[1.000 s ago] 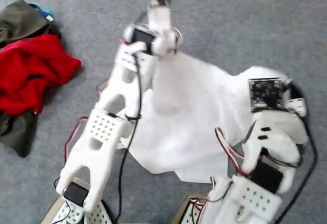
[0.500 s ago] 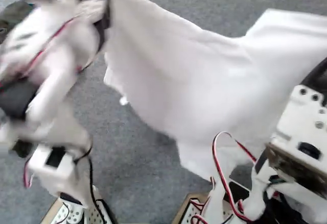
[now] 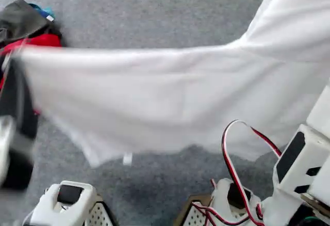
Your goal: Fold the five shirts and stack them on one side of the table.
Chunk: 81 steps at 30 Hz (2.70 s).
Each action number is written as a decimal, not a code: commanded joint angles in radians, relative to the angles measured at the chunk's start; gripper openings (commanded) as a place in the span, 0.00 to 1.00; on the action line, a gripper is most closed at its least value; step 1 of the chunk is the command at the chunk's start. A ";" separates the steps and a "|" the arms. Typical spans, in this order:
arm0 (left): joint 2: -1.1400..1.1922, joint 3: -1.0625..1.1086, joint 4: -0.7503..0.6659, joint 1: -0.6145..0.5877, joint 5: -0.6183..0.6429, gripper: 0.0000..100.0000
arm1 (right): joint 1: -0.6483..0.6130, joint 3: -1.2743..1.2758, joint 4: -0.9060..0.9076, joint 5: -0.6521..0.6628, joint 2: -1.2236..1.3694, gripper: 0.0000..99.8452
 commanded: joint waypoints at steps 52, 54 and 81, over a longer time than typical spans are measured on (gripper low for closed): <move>0.483 1.345 -1.645 -0.170 -0.012 0.03 | -0.373 0.561 -0.810 0.301 0.771 0.01; 0.539 1.293 -1.643 -0.171 -0.012 0.03 | -0.374 0.503 -0.810 0.301 0.828 0.01; 0.786 0.951 -1.212 -0.182 -0.072 0.03 | -0.408 -0.503 0.371 0.209 1.294 0.01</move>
